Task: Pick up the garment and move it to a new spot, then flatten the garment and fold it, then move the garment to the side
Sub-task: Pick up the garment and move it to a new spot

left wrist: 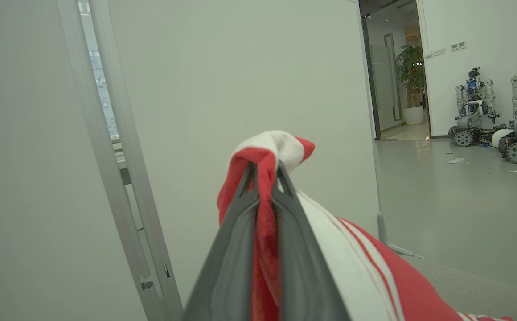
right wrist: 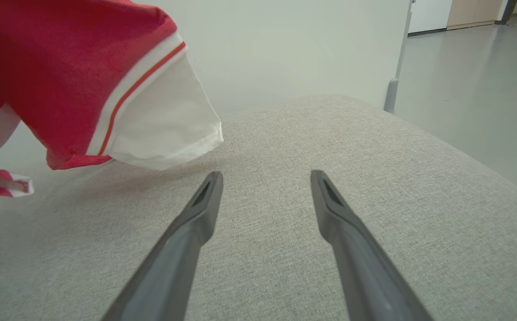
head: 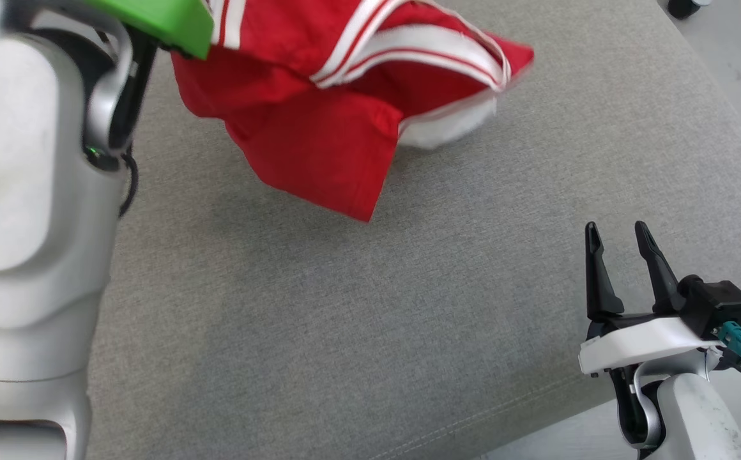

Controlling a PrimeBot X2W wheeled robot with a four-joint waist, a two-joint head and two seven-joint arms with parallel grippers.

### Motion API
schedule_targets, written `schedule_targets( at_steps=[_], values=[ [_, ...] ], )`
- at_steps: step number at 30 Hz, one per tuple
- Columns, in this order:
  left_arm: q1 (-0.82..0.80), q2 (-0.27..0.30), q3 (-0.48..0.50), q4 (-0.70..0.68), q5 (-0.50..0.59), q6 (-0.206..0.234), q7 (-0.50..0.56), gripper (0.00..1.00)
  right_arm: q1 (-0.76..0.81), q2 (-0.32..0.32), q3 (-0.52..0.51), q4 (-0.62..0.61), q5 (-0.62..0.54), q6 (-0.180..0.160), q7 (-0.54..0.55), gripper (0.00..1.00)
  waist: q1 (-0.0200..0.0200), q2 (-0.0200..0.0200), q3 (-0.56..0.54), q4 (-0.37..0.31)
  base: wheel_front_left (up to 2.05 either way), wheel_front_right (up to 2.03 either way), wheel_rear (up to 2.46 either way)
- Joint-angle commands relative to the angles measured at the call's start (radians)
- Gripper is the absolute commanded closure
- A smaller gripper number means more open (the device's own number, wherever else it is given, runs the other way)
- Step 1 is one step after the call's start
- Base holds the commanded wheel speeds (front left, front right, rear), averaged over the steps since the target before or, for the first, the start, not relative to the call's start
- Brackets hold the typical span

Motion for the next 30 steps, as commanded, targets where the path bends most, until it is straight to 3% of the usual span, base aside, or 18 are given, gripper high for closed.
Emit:
schedule_targets(
  at_steps=[1,9,21,22,23,30],
  values=[
    [0.049,-0.010,-0.009,0.023,-0.017,0.006,-0.012,1.00,-0.006,0.001,0.001,-0.005,0.006,0.000,-0.003,0.00,0.0000,-0.0001,0.017,-0.019,0.00,0.00,0.00],
    [0.293,-0.076,-0.074,0.174,-0.042,0.019,-0.099,1.00,-0.002,0.001,0.000,-0.009,0.004,0.000,-0.003,0.00,0.0000,-0.0001,0.029,-0.013,0.00,0.00,0.00],
    [0.505,-0.172,-0.275,0.396,-0.077,-0.018,-0.200,1.00,-0.005,0.000,0.018,0.011,-0.015,0.000,-0.004,0.00,0.0000,-0.0001,0.001,0.024,0.00,0.00,0.00],
    [0.503,-0.173,-0.285,0.399,-0.082,-0.019,-0.216,0.64,-0.004,0.000,0.018,0.013,-0.015,0.000,-0.004,0.00,0.0000,-0.0001,-0.004,0.028,0.00,0.00,0.00],
    [0.500,-0.174,-0.296,0.404,-0.087,-0.020,-0.233,0.00,-0.001,0.000,0.019,0.015,-0.016,0.000,-0.004,0.00,0.0000,-0.0001,-0.011,0.033,0.00,0.00,0.00],
    [0.458,-0.179,-0.298,0.356,-0.097,0.009,-0.307,0.00,0.026,0.000,0.016,0.023,-0.030,0.000,-0.004,0.00,0.0000,-0.0001,-0.072,0.079,0.00,0.00,0.00]
  ],
)
